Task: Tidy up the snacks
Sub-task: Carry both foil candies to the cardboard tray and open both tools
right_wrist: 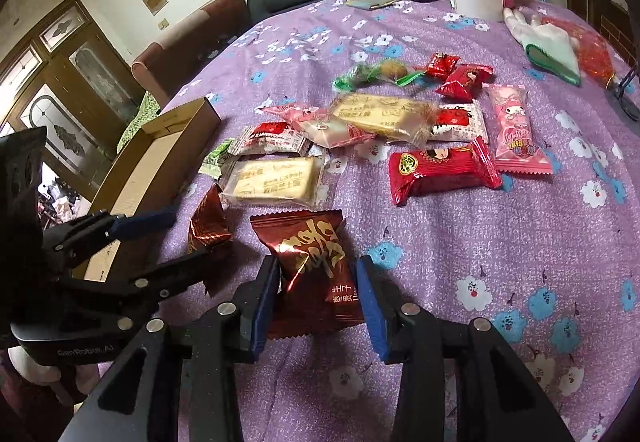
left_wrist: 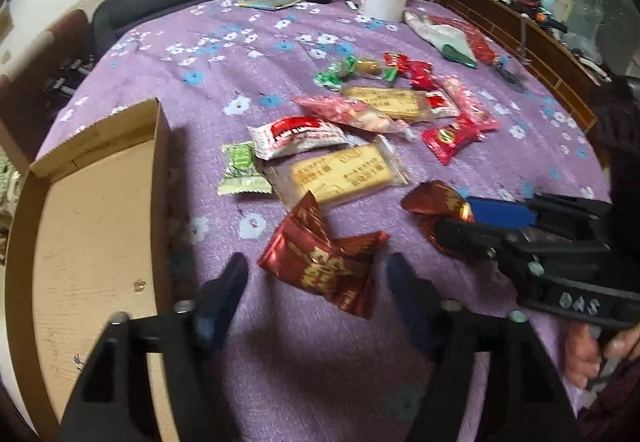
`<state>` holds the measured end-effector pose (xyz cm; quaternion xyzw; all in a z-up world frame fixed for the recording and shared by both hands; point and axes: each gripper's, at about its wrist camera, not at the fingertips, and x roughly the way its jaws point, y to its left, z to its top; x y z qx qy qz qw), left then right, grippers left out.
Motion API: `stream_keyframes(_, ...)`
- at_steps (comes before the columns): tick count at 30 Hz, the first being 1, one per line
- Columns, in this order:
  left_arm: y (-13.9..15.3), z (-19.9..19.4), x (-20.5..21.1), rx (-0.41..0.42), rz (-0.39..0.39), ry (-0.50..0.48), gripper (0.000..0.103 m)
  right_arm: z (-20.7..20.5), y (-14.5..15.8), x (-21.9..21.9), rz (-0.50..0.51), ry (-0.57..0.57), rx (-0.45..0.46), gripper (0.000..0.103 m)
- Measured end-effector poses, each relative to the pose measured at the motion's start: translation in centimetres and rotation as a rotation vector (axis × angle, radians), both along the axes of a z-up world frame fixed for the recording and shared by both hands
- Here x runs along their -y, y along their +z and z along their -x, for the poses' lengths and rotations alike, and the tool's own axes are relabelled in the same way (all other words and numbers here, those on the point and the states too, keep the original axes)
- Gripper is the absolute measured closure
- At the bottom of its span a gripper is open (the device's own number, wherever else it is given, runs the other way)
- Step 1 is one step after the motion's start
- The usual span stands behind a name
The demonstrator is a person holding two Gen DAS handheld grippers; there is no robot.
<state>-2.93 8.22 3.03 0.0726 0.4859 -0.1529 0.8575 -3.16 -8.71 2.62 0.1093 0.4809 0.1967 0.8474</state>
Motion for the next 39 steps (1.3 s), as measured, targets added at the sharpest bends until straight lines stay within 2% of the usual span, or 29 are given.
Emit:
stream_keyframes(4, -1.0, -0.9, 1.1, -0.022, -0.003, 0.036, 0.031, 0.1, 0.0, 0.0, 0.002, -0.009, 0.009, 0.061)
stream_keyframes(5, -1.4, -1.0, 1.3, -0.037, 0.005, 0.042, 0.034, 0.1, -0.1, 0.1, -0.002, -0.012, 0.011, 0.061)
stream_keyframes(7, -1.4, -0.6, 1.4, -0.016, -0.004, 0.049, 0.057, 0.3, 0.0, 0.1, -0.004, -0.019, 0.012, 0.063)
stream_keyframes(8, -1.2, -0.3, 1.4, -0.019, 0.008, 0.04, 0.062, 0.6, 0.1, 0.2, -0.005, -0.021, 0.011, 0.063)
stream_keyframes(9, -0.8, 0.1, 1.1, -0.021, 0.045, 0.037, 0.072, 0.8, 0.2, 0.2, -0.006, -0.02, 0.011, 0.063)
stream_keyframes(10, -0.3, 0.4, 0.9, -0.019, 0.069, 0.035, 0.073, 1.1, 0.4, 0.2, -0.01, -0.016, 0.011, 0.063)
stream_keyframes(13, 2.6, 2.3, -0.7, 0.011, 0.16, 0.035, 0.074, 2.1, 1.9, 0.3, -0.019, -0.005, 0.021, 0.063)
stream_keyframes(16, 6.1, 4.4, -2.9, 0.051, 0.248, 0.031, 0.074, 3.4, 4.8, 0.1, -0.045, 0.017, 0.057, 0.063)
stream_keyframes(21, 13.8, 8.1, -8.5, 0.167, 0.33, 0.061, 0.074, 5.1, 12.7, -1.1, -0.117, 0.103, 0.156, 0.063)
stream_keyframes(23, 16.5, 8.6, -11.1, 0.204, 0.32, 0.088, 0.074, 4.9, 16.1, -1.7, -0.174, 0.135, 0.178, 0.063)
stream_keyframes(26, 20.4, 7.7, -14.7, 0.267, 0.225, 0.165, 0.074, 3.7, 21.2, -2.8, -0.24, 0.169, 0.224, 0.063)
stream_keyframes(28, 22.6, 6.3, -16.8, 0.298, 0.146, 0.213, 0.074, 2.3, 24.0, -4.3, -0.253, 0.184, 0.249, 0.062)
stream_keyframes(30, 23.8, 4.8, -18.3, 0.305, 0.114, 0.237, 0.074, 0.2, 25.9, -6.4, -0.246, 0.194, 0.265, 0.062)
stream_keyframes(32, 24.0, 2.5, -19.4, 0.334, 0.051, 0.268, 0.074, -2.1, 26.1, -8.9, -0.233, 0.198, 0.251, 0.062)
stream_keyframes(34, 22.8, 0.2, -20.3, 0.33, 0.037, 0.294, 0.074, -4.4, 24.3, -11.9, -0.188, 0.197, 0.229, 0.062)
stream_keyframes(37, 17.6, -4.2, -22.3, 0.226, 0.113, 0.355, 0.074, -7.5, 18.8, -15.9, -0.147, 0.192, 0.133, 0.062)
stream_keyframes(39, 14.4, -5.8, -22.9, 0.181, 0.149, 0.362, 0.074, -9.3, 14.7, -18.5, -0.105, 0.196, 0.07, 0.062)
